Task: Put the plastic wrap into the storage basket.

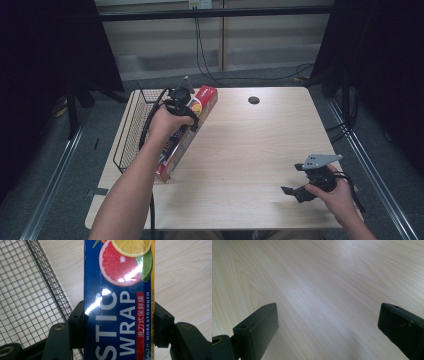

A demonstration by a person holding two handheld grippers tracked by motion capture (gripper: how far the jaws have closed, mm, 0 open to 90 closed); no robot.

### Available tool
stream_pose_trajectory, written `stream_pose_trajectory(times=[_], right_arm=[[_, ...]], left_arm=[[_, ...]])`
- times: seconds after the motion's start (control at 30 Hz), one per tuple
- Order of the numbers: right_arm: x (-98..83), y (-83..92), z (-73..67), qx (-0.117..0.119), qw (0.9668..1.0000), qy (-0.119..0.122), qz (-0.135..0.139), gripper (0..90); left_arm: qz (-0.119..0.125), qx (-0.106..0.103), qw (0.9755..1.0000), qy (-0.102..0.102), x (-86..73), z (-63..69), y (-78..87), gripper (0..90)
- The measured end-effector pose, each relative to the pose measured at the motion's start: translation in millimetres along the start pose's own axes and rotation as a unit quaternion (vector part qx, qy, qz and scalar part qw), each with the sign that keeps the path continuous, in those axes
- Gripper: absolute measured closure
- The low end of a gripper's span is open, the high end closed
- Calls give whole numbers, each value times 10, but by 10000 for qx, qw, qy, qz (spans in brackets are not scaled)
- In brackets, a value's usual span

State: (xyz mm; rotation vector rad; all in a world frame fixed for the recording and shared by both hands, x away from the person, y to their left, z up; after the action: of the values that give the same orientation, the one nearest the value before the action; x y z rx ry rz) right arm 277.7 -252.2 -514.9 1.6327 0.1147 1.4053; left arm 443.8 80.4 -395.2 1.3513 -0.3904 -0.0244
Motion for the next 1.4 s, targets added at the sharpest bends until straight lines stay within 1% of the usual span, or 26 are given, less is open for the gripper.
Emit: stream_pose_trajectory(times=[0.03,0.07,0.13,0.17,0.2,0.27,0.33,0.37,0.43,0.47,0.53,0.6,0.63,0.7,0.73,0.8,0.93,0.97,1.03,1.1,1.13,1.2,1.23,1.3,1.33,1.4], right_arm=[[1,0,0,-7,10000,3,-1,28],[3,-1,-3,3,10000,-2,1,28],[4,0,-2,1,10000,0,4,28],[5,1,-1,1,10000,-1,7,28],[5,1,-2,0,10000,-1,7,28],[6,2,-3,0,10000,-4,6,28],[5,1,-2,-3,10000,1,3,28],[6,1,-1,0,10000,0,6,28],[6,1,-1,-2,10000,-6,6,28],[7,1,-1,1,10000,-6,9,28],[8,0,-4,13,10000,-10,27,28],[8,1,-4,13,10000,-9,29,28],[9,3,-4,1,10000,-15,18,28],[13,2,-7,17,10000,-27,41,28],[20,5,-9,29,10000,-50,63,28],[18,6,-7,17,10000,-53,53,28],[17,3,-6,24,10000,-45,58,28],[18,3,-7,25,10000,-49,61,28],[18,6,-6,20,10000,-59,56,28],[18,7,-7,21,10000,-59,60,28],[19,8,-6,17,10000,-54,66,28],[18,5,-8,28,10000,-53,60,28],[18,3,-11,36,10000,-52,54,28],[17,-2,-15,34,10000,-42,44,28],[19,-6,-18,56,10000,-30,51,28],[21,-5,-18,51,10000,-26,52,28]], left_arm=[[12,34,10000,19,-1,-42,12,428],[27,36,10000,74,-2,-55,19,428],[30,55,9999,97,-3,-76,25,428],[33,106,9998,133,-3,-124,40,428],[71,121,9997,214,-3,-138,45,428],[95,125,9995,274,-2,-182,62,428],[116,140,9995,250,2,-206,71,427],[144,132,9991,381,-2,-232,75,428],[138,173,9991,366,-4,-261,82,427],[141,176,9990,390,-8,-300,89,427],[154,175,9986,468,-13,-329,94,427],[129,164,9987,470,-18,-342,98,427],[149,190,9982,541,-26,-367,100,428],[147,208,9983,527,-28,-390,104,427],[161,194,9978,619,-34,-412,108,428],[167,227,9979,589,-34,-436,113,428],[173,259,9973,667,-50,-489,115,428],[176,249,9970,716,-55,-511,119,428],[168,240,9970,717,-58,-531,125,427],[180,238,9963,802,-64,-548,127,427],[190,262,9960,833,-69,-582,131,428],[189,293,9958,841,-77,-621,136,427],[221,299,9950,924,-79,-631,133,427],[192,317,9948,945,-85,-655,137,428],[209,305,9943,1001,-92,-684,135,428],[207,314,9939,1037,-96,-696,137,428]])
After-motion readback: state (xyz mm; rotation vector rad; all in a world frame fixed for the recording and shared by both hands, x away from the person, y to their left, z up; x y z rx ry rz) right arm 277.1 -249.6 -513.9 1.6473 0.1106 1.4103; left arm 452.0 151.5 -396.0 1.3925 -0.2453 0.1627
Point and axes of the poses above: each handheld gripper's, and its own axes: y roughly backward along the jaws, x roughly out of its top, z roughly to its right, the point moved 7 cm from there along -y, roughly forward along the jaws, and after that the axes turned 13 degrees about y, right-handed, at the moved point
